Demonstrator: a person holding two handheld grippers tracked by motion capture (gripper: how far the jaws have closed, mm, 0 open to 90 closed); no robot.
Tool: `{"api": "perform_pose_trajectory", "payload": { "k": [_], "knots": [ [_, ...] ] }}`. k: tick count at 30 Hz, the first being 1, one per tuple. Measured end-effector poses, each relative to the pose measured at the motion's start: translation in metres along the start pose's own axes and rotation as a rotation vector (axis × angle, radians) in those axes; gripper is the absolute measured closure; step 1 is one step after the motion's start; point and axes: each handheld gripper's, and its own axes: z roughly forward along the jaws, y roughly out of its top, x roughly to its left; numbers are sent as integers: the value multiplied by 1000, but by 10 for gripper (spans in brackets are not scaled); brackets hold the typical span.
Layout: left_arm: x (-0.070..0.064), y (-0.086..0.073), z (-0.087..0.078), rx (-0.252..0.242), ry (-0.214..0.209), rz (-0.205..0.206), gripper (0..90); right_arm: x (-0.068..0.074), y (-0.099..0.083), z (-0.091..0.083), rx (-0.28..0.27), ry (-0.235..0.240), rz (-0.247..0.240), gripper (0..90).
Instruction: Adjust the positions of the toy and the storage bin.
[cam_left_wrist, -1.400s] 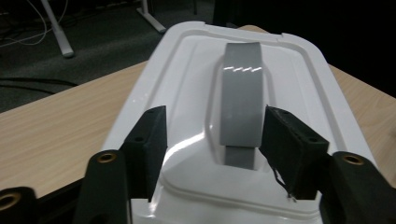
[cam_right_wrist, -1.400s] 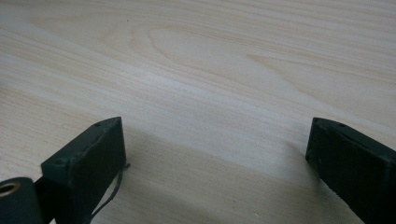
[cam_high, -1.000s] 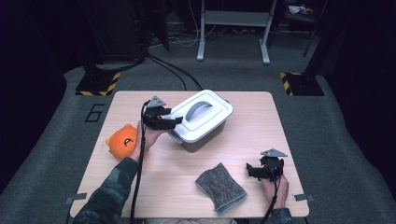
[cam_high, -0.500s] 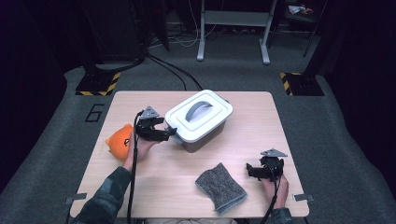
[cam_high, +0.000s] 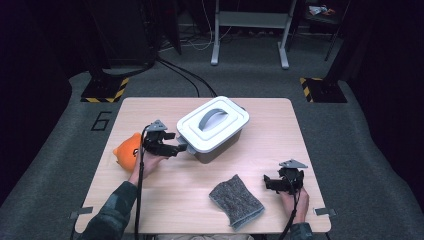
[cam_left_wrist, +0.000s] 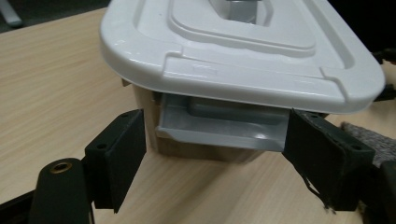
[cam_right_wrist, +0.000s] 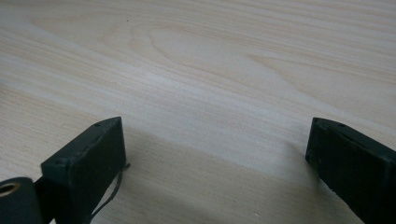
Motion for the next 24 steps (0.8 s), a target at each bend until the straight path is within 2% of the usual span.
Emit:
{"api": "perform_pose_trajectory", "payload": {
  "k": [2, 4, 16, 18, 24],
  "knots": [
    [2, 0, 1, 6, -31, -9, 204, 0, 0, 0, 0, 0, 0, 39],
    [1, 0, 1, 3, -34, -9, 206, 0, 0, 0, 0, 0, 0, 39],
    [-18, 0, 4, 9, -17, 23, 203, 0, 0, 0, -1, 0, 0, 39],
    [-23, -1, 5, 14, -11, 44, 205, 0, 0, 0, -1, 0, 0, 39],
    [-34, -3, 6, 14, -9, 60, 203, 0, 0, 0, -1, 0, -1, 39]
  ]
}}
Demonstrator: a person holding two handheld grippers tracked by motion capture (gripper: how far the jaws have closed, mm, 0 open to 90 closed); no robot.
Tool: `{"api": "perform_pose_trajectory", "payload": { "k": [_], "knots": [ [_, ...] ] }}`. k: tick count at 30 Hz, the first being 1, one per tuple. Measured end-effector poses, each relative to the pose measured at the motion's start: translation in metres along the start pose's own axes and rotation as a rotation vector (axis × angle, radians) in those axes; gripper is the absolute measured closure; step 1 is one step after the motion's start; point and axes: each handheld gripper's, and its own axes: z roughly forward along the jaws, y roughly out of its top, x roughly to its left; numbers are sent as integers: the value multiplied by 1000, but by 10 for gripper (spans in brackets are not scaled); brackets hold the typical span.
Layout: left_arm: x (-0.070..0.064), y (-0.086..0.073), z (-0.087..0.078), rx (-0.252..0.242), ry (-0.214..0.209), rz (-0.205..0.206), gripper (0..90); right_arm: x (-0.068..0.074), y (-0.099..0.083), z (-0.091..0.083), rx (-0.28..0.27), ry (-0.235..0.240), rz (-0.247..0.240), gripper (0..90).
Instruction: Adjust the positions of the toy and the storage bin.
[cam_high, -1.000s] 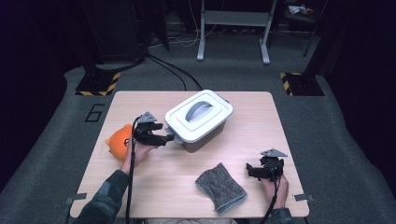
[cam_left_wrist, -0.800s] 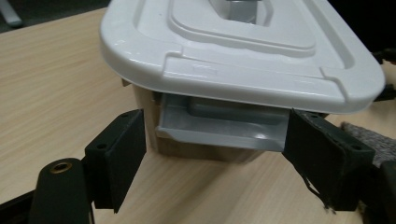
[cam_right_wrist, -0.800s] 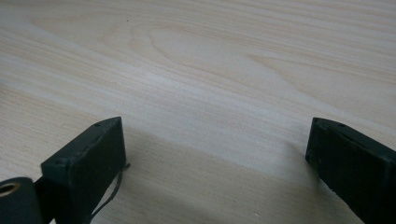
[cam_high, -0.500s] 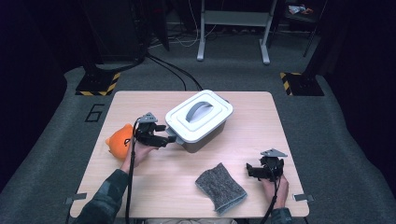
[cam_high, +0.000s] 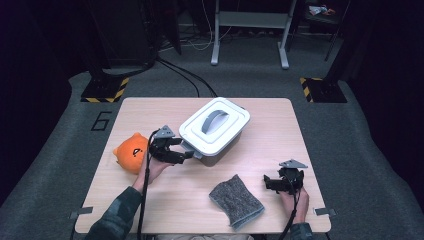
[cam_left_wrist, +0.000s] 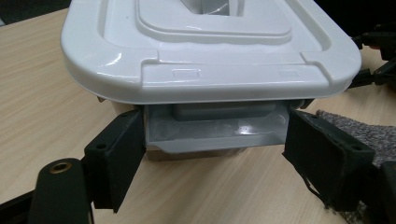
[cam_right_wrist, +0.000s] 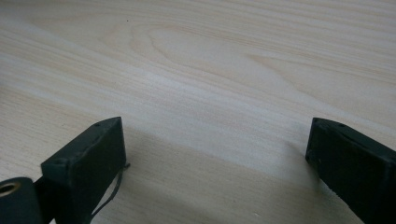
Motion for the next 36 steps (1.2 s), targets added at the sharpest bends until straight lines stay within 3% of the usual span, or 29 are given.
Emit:
{"api": "perform_pose_trajectory", "payload": {
  "k": [8, 11, 21, 27, 30, 36],
  "knots": [
    [-14, -2, 4, -5, -10, 5, 203, 0, 0, 0, 0, 0, 1, 39],
    [-18, -1, 6, -6, -7, 23, 203, 0, 0, 0, 0, 0, 1, 39],
    [-31, 3, 15, -7, -36, 36, 200, 0, 0, 0, 3, 2, 1, 39],
    [-41, 5, 25, 2, -75, 64, 193, 0, 0, 0, 3, 3, 2, 39],
    [-43, 5, 29, 8, -69, 73, 188, 0, 0, 0, 3, 5, 2, 39],
    [-42, -2, 23, 3, -40, 27, 156, 0, 0, 0, 3, 5, 2, 39]
  ]
}}
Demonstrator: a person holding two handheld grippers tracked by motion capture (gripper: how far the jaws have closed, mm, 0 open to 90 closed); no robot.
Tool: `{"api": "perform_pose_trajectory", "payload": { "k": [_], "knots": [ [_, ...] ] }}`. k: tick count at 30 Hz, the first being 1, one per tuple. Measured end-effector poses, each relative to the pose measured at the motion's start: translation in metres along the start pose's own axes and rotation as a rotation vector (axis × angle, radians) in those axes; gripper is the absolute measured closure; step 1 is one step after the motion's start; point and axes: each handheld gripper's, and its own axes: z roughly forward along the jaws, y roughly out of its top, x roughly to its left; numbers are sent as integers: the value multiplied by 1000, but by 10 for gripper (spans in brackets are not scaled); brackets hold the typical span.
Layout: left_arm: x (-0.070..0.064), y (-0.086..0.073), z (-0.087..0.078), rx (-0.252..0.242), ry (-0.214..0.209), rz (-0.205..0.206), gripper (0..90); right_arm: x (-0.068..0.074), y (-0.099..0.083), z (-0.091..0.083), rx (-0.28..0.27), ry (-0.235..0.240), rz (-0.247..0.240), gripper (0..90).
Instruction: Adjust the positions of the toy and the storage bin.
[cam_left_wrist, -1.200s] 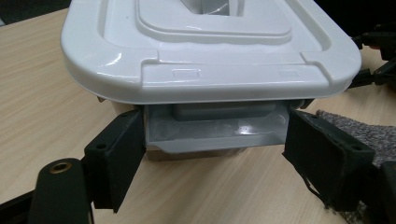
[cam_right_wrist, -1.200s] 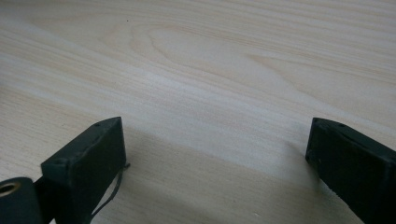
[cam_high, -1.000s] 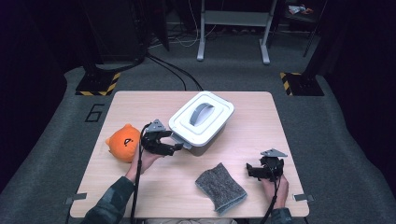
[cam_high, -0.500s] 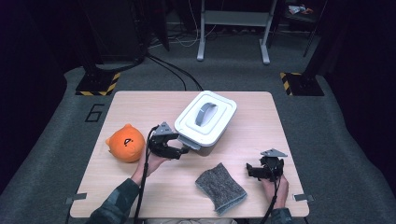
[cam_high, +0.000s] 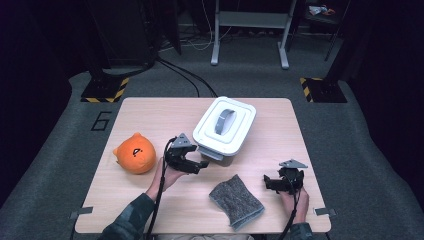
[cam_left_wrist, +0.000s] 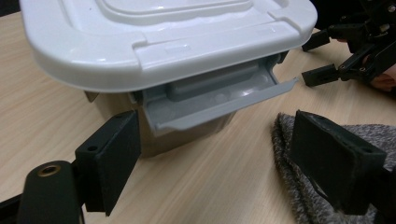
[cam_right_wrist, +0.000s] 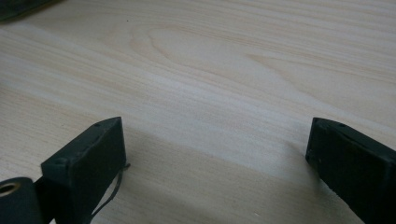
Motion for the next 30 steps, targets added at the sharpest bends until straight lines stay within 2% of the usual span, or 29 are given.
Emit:
{"api": "perform_pose_trajectory", "payload": {
  "k": [7, 9, 11, 12, 14, 16, 18, 21, 24, 28, 30],
  "knots": [
    [-4, -20, -13, 5, 38, 7, 137, 0, 0, -1, 5, 2, -3, 46],
    [-8, -28, -15, 18, 40, 11, 138, -2, 2, -2, 15, 3, -12, 97],
    [-11, -35, -16, 40, 65, 44, 138, -3, 4, -5, -9, 28, 13, 127],
    [-12, -39, -16, 47, 61, 46, 137, -3, 7, -6, -5, 30, 19, 130],
    [-13, -47, -16, 57, 71, 39, 135, -3, 15, -13, -41, 51, 50, 182],
    [-12, -56, -17, 56, 63, 17, 134, -2, 26, -19, -75, 66, 68, 198],
    [-13, -68, -18, 68, 73, 14, 132, -1, 37, -24, -101, 76, 78, 272],
    [-13, -80, -18, 95, 89, 26, 129, 2, 57, -28, -118, 88, 50, 308],
    [-11, -94, -20, 119, 87, 5, 129, 7, 76, -31, -139, 104, 25, 329],
    [-9, -102, -23, 116, 96, -21, 128, 11, 100, -28, -152, 112, -13, 355],
    [-6, -105, -24, 118, 98, -32, 128, 12, 110, -24, -156, 119, -15, 372]
  ]
}}
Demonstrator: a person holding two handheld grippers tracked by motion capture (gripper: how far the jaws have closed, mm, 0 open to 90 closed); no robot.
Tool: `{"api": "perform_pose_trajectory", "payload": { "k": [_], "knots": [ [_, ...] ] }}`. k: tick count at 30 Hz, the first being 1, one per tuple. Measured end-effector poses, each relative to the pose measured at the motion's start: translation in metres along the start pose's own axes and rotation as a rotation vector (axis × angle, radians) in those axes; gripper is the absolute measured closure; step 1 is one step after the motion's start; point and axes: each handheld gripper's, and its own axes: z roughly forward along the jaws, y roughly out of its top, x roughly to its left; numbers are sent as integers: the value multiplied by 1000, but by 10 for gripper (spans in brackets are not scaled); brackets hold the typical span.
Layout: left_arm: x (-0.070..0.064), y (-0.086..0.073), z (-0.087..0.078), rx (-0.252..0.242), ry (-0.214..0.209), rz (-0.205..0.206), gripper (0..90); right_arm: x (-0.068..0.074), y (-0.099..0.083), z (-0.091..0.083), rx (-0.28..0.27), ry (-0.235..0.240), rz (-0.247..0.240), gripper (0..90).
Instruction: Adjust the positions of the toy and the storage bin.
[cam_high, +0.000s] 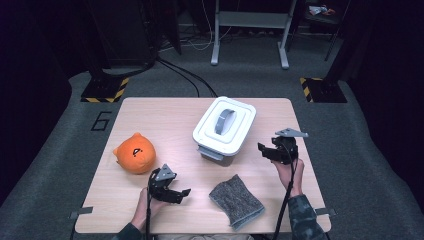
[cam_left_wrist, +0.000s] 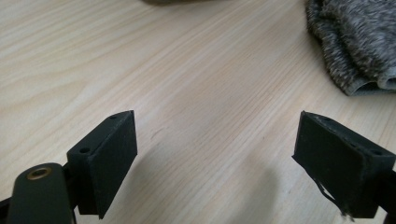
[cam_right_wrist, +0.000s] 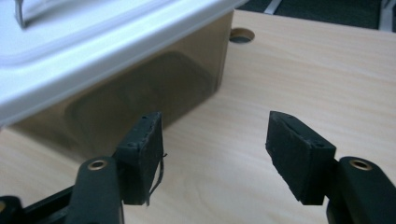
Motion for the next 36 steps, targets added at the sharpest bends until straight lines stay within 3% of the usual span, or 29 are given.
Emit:
{"api": "perform_pose_trajectory", "payload": {
  "k": [2, 4, 11, 15, 19, 23, 36],
  "knots": [
    [1, -2, 1, 1, 2, -11, 129, -1, 11, 7, -7, 3, -1, 384],
    [0, -4, 1, 8, 11, -2, 131, -2, 18, 13, -16, 37, 19, 401],
    [-3, -4, 2, 27, 39, 32, 132, -2, 36, 26, -29, 78, 59, 420],
    [-7, -3, 3, 46, 73, 75, 132, 1, 44, 29, -28, 91, 53, 441],
    [-7, -4, 3, 43, 79, 76, 132, 5, 49, 33, -20, 97, 46, 496],
    [-7, -4, 3, 43, 78, 76, 132, 9, 51, 36, -7, 81, 23, 559],
    [-8, -4, 3, 41, 84, 76, 132, 7, 61, 50, 18, 43, 21, 555]
  ]
}}
